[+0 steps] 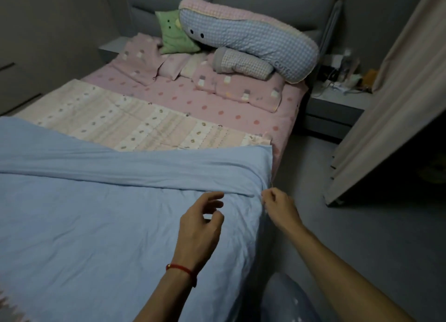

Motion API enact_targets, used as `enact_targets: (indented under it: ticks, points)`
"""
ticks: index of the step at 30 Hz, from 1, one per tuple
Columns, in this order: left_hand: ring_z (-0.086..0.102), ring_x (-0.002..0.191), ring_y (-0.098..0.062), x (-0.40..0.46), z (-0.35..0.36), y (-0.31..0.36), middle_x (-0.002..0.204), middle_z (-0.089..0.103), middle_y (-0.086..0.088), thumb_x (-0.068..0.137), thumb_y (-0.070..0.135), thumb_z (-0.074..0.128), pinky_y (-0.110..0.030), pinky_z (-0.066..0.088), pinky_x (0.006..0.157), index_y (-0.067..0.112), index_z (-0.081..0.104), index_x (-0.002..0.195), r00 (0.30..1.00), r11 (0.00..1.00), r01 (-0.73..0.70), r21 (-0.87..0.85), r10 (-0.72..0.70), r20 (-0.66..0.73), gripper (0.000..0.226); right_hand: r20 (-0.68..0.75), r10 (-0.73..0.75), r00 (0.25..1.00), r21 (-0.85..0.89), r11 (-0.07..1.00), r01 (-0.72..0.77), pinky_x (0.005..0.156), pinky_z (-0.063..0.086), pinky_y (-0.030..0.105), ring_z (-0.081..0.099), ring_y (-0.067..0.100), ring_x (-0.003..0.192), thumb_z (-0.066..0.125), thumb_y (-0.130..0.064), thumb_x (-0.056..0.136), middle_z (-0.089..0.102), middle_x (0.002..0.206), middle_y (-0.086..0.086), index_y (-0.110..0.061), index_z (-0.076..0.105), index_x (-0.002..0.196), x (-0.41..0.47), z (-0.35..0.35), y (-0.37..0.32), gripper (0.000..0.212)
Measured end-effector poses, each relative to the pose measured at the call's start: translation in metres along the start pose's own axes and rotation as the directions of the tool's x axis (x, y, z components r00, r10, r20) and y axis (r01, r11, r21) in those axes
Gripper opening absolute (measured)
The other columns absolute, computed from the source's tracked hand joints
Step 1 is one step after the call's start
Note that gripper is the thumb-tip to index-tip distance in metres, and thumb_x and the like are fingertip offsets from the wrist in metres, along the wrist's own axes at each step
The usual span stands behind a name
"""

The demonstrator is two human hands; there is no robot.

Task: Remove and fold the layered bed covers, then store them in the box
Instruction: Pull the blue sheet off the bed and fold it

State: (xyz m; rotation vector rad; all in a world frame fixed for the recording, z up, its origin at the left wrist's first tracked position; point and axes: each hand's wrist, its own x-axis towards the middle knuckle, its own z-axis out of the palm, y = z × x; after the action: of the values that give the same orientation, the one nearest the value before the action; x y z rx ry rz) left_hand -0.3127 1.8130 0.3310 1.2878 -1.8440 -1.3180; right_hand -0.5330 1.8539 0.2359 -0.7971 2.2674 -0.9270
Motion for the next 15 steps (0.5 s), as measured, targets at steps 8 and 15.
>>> enact_targets:
  ticks: [8,15]
  points:
    - [0.062,0.099,-0.002,0.124,0.106,0.001,0.113,0.062,0.022,0.09,0.011,0.059,-0.011,0.046,0.068,0.039,0.066,0.12,0.985,0.985,0.171,0.015,-0.172,0.026,0.042,0.142,-0.075,0.987,-0.268,0.957,0.111,0.076,0.04,0.032,0.063,0.037,0.099,0.053,-0.014,0.096,0.066,0.107,0.022,0.0,0.066,0.092,0.232,-0.02,0.038,0.02]
    - [0.068,0.089,-0.012,0.261,0.19,-0.009,0.111,0.067,0.011,0.089,0.011,0.059,-0.026,0.059,0.077,0.037,0.066,0.121,0.865,0.864,0.503,0.008,-0.502,-0.01,0.042,0.462,0.072,0.884,-0.52,0.829,0.204,0.114,0.035,0.041,0.042,0.033,0.139,0.055,-0.024,0.099,0.025,0.16,0.009,-0.014,0.052,0.145,0.444,0.001,0.065,0.048]
